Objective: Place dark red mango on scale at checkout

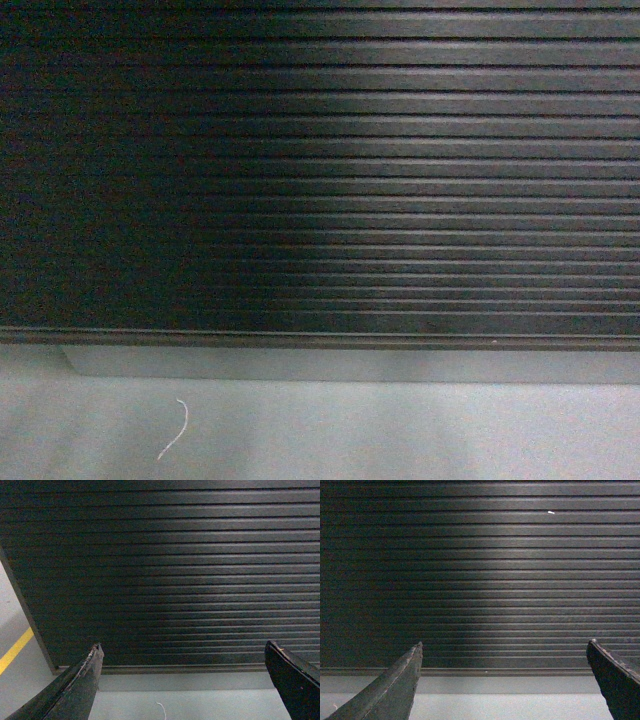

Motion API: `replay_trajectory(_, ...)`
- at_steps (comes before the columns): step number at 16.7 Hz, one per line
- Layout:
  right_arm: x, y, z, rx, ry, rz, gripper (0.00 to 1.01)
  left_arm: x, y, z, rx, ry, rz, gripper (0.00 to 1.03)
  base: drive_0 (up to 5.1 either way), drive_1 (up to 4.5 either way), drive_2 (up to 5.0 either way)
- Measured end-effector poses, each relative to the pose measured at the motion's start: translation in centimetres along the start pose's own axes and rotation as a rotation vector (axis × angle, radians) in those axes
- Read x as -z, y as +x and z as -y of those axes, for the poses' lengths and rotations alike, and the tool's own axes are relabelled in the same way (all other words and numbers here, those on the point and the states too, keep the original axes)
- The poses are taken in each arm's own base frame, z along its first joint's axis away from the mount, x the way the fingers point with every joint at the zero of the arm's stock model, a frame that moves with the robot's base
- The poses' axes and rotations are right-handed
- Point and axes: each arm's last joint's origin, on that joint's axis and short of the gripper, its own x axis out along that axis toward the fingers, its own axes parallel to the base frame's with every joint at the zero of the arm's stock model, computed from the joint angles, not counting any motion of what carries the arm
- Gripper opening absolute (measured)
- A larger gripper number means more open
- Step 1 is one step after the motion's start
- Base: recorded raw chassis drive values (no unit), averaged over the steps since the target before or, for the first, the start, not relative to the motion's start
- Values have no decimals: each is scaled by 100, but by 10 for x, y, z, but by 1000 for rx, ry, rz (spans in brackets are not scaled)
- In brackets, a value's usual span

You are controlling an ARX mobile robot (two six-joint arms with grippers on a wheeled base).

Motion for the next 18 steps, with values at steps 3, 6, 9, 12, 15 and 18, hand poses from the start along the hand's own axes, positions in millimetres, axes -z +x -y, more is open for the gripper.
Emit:
replay_trajectory(3, 0, 0, 0, 0, 0, 0, 98, 0, 0, 0, 0, 0, 0, 98, 1, 222, -220)
replay_trajectory(6, 0, 0, 0, 0, 0, -1, 98, 0, 0, 0, 0, 0, 0, 98, -11, 210, -231)
replay_trajectory(9, 0, 0, 0, 0, 0, 0, 98, 0, 0, 0, 0, 0, 0, 98, -8, 212, -227)
replay_trajectory(12, 0, 0, 0, 0, 0, 0, 98, 0, 0, 0, 0, 0, 0, 98, 0, 40, -39)
replay_trajectory(15, 0, 0, 0, 0, 0, 0, 98, 0, 0, 0, 0, 0, 0, 98, 0, 0, 0)
replay_trajectory(18, 0, 0, 0, 0, 0, 0, 98, 0, 0, 0, 0, 0, 0, 98, 0, 0, 0)
